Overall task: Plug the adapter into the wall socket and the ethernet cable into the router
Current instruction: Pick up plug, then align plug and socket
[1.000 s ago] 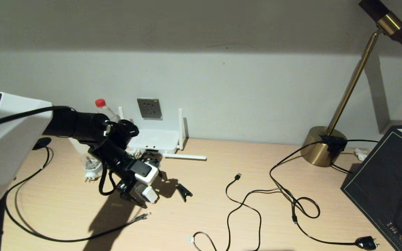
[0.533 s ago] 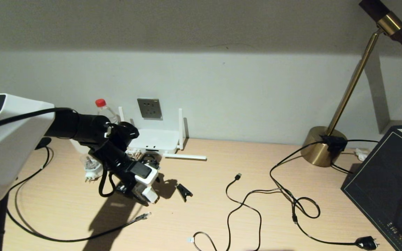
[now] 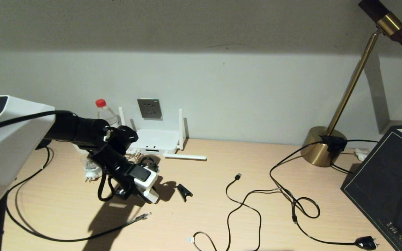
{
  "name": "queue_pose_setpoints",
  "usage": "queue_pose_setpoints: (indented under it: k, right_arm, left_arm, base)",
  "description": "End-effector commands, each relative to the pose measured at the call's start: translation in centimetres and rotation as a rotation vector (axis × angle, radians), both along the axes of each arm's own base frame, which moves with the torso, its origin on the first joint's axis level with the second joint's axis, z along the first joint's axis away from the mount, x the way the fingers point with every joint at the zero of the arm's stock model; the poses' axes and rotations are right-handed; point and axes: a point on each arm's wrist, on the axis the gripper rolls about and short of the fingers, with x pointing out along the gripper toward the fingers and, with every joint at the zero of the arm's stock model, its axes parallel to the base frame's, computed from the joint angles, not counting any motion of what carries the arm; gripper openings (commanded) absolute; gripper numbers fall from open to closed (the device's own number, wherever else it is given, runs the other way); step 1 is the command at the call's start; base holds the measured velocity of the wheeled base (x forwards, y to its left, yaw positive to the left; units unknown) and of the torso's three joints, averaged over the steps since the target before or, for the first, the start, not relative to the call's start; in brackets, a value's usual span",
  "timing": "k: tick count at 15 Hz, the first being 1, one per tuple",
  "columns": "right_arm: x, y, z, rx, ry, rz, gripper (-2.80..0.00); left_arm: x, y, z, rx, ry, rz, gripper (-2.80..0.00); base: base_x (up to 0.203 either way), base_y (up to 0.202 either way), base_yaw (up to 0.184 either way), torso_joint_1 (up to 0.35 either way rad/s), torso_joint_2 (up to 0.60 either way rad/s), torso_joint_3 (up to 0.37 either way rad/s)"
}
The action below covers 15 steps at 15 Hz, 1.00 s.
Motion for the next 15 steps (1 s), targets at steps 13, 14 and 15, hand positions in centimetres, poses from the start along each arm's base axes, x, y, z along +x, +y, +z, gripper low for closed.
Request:
queue_pose_setpoints:
  k: [13,14,15]
  right_arm:
    - [0.3,0.0,-1.0,0.0,0.036,0.001,-2.8]
    - [0.3,0.0,-1.0,0.001,0.036,0.001,-2.8]
    - [0.3,0.0,-1.0,0.001,0.036,0.001,-2.8]
  left_arm:
    - [-9.9,7.2,19.1,-0.495,-0.21,0.632,-2.8]
    - [-10.3,7.1,19.6,-0.546,-0.182,0.683,-2.8]
    - [-10.6,7.1,20.1,-0.591,-0.171,0.724,-2.8]
  base:
    - [0.0,0.0,0.0,0.0,0.0,0.0]
    - [0.0,0.0,0.0,0.0,0.0,0.0]
    - [0.0,0.0,0.0,0.0,0.0,0.0]
